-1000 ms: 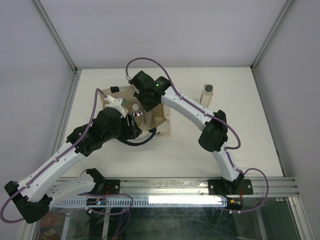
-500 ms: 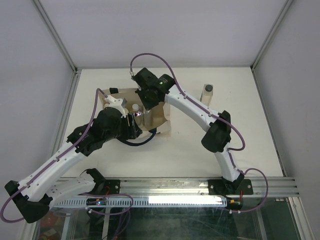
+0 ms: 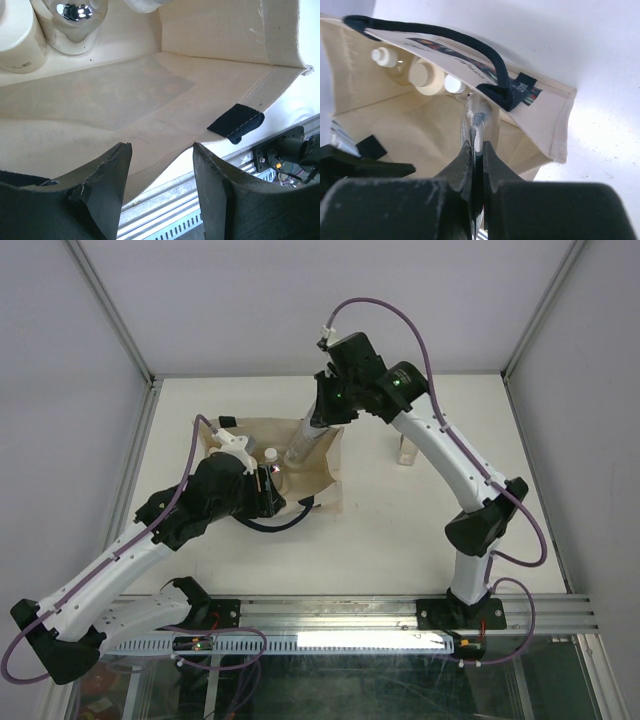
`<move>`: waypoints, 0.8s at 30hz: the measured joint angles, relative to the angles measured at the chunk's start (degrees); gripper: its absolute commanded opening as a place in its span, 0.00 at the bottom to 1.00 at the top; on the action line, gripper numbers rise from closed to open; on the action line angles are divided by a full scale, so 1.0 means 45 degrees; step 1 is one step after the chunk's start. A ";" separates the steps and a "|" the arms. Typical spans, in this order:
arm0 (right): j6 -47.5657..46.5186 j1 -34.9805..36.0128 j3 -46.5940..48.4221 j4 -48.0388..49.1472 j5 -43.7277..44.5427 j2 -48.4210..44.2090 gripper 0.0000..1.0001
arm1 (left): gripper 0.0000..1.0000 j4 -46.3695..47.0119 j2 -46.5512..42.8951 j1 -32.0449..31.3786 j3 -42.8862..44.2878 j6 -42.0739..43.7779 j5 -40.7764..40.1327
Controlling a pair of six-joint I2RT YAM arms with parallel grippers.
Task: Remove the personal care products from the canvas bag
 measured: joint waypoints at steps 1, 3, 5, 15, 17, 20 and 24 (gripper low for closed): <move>0.0141 -0.0087 -0.0126 0.0107 -0.0151 -0.0248 0.00 | 0.55 0.0000 0.0034 0.0000 0.0034 0.0049 0.0015; 0.0418 -0.0306 -0.0384 0.0321 -0.0525 -0.0748 0.00 | 0.55 0.0005 0.0083 0.0000 0.0068 0.0092 0.0058; 0.0733 -0.0656 -0.0709 0.0607 -0.0967 -0.1331 0.00 | 0.55 0.0005 0.0078 0.0000 0.0073 0.0097 0.0083; 0.1520 -0.3128 -0.3463 0.2433 -0.1375 -0.5207 0.00 | 0.55 0.0010 -0.0097 0.0000 0.0073 0.0097 0.0083; 0.1472 -0.3191 -0.4143 0.2773 -0.0894 -0.6018 0.00 | 0.55 0.0000 -0.0097 0.0000 0.0073 0.0097 0.0083; 0.1423 -0.3186 -0.5663 0.3288 -0.0136 -0.7363 0.00 | 0.55 0.0005 -0.0097 0.0000 0.0073 0.0097 0.0083; 0.1258 -0.3181 -0.7504 0.3225 0.1214 -0.8820 0.00 | 0.55 0.0005 -0.0097 0.0000 0.0073 0.0126 0.0087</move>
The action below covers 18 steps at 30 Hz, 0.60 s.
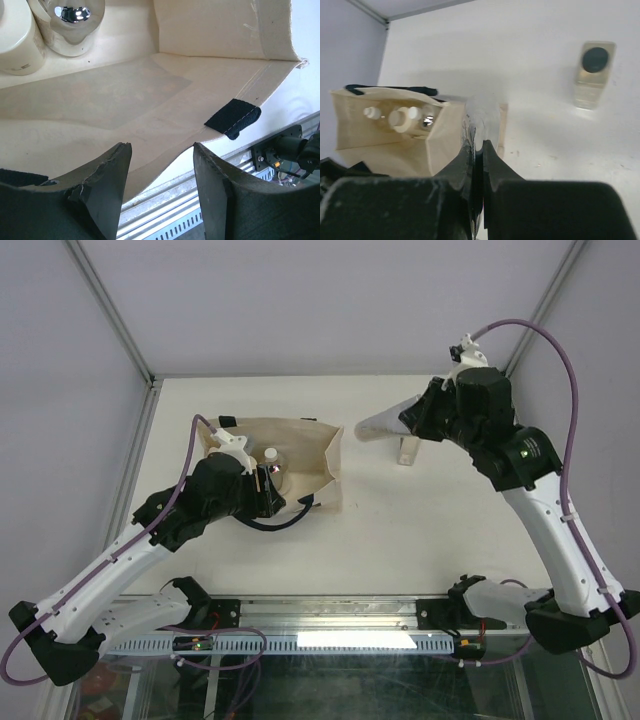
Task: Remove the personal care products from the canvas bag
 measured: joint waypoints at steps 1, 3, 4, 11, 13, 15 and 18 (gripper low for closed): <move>-0.0097 -0.0005 -0.0340 -0.0073 0.0379 -0.0194 0.00 | 0.55 0.0000 0.0000 0.0000 0.0000 0.0019 0.0000; -0.0311 -0.0005 -0.0879 -0.0257 0.1103 -0.0364 0.00 | 0.56 0.0000 0.0005 0.0000 0.0000 0.0049 -0.0005; -0.0442 -0.0005 -0.1098 -0.0369 0.1443 -0.0350 0.00 | 0.56 0.0000 0.0010 0.0000 0.0000 0.0063 0.0000; -0.1171 -0.0112 -0.1987 -0.1083 0.2987 0.0772 0.00 | 0.56 -0.0058 0.0044 0.0000 0.0068 0.0204 -0.0010; -0.1370 -0.0204 -0.2361 -0.1030 0.3162 0.1117 0.00 | 0.56 -0.0097 0.0044 0.0000 0.0102 0.0238 -0.0010; -0.1564 -0.0350 -0.2691 -0.0957 0.3269 0.1379 0.00 | 0.56 -0.0102 0.0044 0.0000 0.0126 0.0282 -0.0015; -0.1928 -0.0670 -0.2919 -0.0918 0.3395 0.1923 0.00 | 0.56 -0.0117 0.0044 0.0000 0.0170 0.0340 -0.0015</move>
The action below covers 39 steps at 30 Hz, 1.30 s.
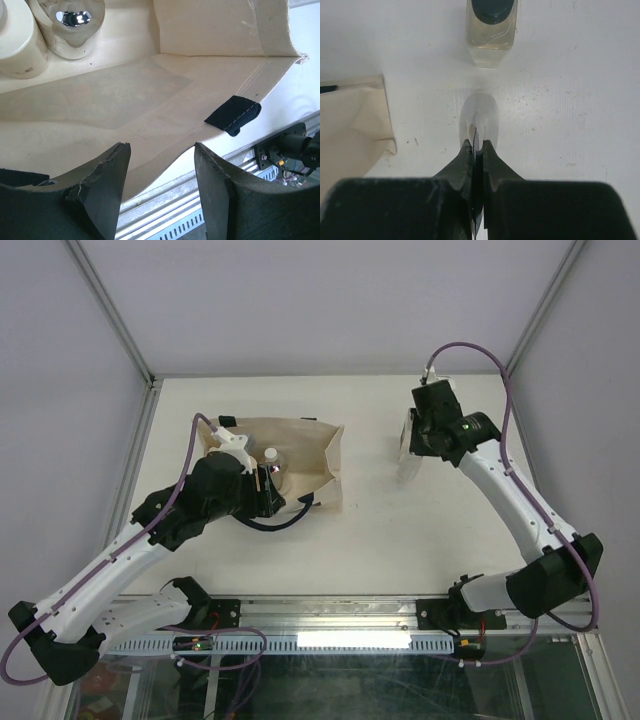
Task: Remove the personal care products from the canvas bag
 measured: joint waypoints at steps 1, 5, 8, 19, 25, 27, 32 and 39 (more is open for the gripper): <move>-0.0112 -0.0073 -0.0005 0.0053 0.0049 0.0165 0.00 | 0.56 -0.0005 0.0000 0.0000 0.0015 0.0010 0.0005; -0.0593 -0.0403 -0.0034 0.0495 0.0185 0.0811 0.00 | 0.57 -0.0097 0.0024 0.0000 0.0097 0.0019 0.0000; -0.0806 -0.0602 -0.0034 0.0763 0.0141 0.1151 0.00 | 0.57 -0.0131 0.0024 0.0000 0.0112 0.0019 0.0000; -0.0991 -0.1078 -0.0034 0.1020 -0.0593 0.2249 0.00 | 0.57 -0.0185 0.0024 0.0000 0.0146 0.0019 -0.0034; -0.0996 -0.1195 -0.0024 0.0952 -0.0933 0.2599 0.16 | 0.57 -0.0185 0.0141 0.0000 0.0185 0.0019 -0.0131; -0.1015 -0.1258 -0.0019 0.0947 -0.0976 0.2603 0.30 | 0.57 -0.0185 0.0204 0.0000 0.0238 0.0019 -0.0180; -0.1171 -0.1409 0.0350 0.0855 -0.1277 0.2817 0.45 | 0.58 -0.0185 0.0219 0.0000 0.0321 0.0015 -0.0340; -0.1219 -0.1418 0.1229 0.0418 -0.1681 0.2977 0.62 | 0.58 -0.0253 0.0262 0.0000 0.0690 0.0034 -0.0384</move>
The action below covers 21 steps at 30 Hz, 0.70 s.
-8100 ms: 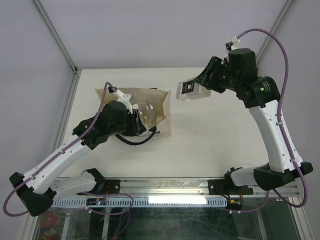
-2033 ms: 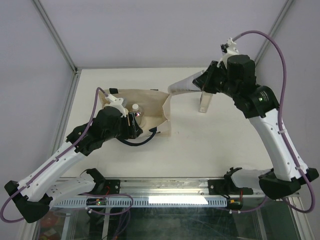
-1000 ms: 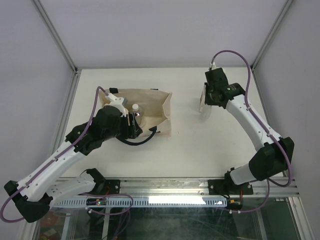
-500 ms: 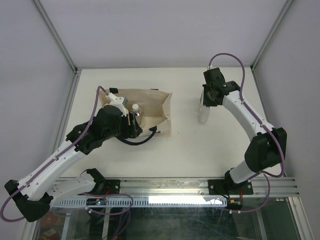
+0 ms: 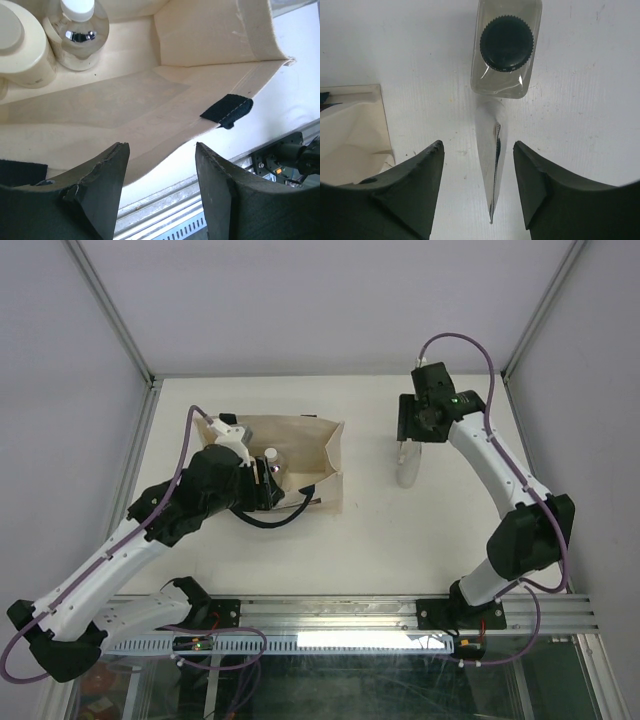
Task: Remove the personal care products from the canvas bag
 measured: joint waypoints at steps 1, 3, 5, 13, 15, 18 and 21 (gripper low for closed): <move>-0.0015 0.0000 0.0170 -0.0063 -0.0010 0.0000 0.63 | 0.58 -0.0053 0.0034 0.0000 0.0160 0.0019 -0.0049; -0.0044 0.0000 0.0471 -0.0170 -0.0010 -0.0029 0.63 | 0.58 -0.0291 0.0141 0.0000 0.0578 0.0039 -0.0199; -0.0102 0.0000 0.0777 -0.0296 -0.0005 -0.0083 0.63 | 0.59 -0.0476 0.0165 0.0000 0.0937 0.0073 -0.0340; -0.0243 0.0117 0.2074 -0.0597 -0.1088 -0.0583 0.62 | 0.58 -0.1263 -0.0724 0.0000 0.0767 -0.0044 -0.0792; -0.0238 0.0296 0.2637 -0.0588 -0.1360 -0.0597 0.61 | 0.58 -0.1413 -0.1078 0.0000 0.0418 -0.0141 -0.0792; -0.0238 0.0957 0.3351 -0.0573 -0.1705 -0.0597 0.61 | 0.59 -0.1501 -0.1559 0.0000 -0.0180 -0.0437 -0.0792; -0.0233 0.2161 0.3993 -0.0447 -0.2191 -0.0593 0.60 | 0.58 -0.1540 -0.1904 0.0000 -0.0675 -0.0753 -0.0787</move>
